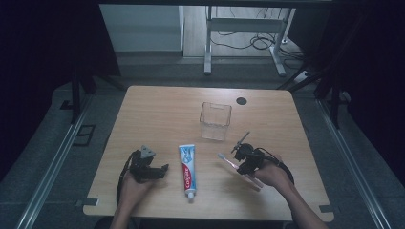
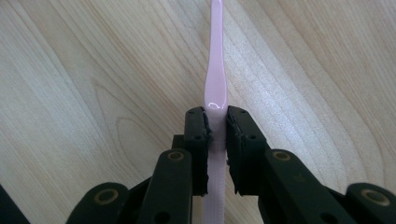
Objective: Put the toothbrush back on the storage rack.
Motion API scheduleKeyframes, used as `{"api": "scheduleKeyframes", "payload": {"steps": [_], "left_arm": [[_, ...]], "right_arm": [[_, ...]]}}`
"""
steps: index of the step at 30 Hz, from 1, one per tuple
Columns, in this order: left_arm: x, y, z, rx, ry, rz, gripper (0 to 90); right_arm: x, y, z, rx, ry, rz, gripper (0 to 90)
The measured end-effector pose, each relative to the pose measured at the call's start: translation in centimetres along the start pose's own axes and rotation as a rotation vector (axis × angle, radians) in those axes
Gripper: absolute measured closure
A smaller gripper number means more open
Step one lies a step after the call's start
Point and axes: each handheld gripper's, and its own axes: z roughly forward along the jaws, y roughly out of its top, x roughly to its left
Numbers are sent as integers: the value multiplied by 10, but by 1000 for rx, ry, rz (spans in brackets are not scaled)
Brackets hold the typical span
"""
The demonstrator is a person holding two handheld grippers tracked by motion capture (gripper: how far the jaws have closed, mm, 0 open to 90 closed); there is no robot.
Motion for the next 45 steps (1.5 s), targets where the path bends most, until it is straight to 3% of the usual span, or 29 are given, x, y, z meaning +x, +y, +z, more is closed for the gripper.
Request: {"api": "scheduleKeyframes", "payload": {"steps": [26,45], "left_arm": [[0,0,0,2,0,3,130],[0,0,0,-2,1,-2,130]], "right_arm": [[-15,5,-30,-173,-10,49,786],[-24,21,-49,-281,-24,70,786]]}}
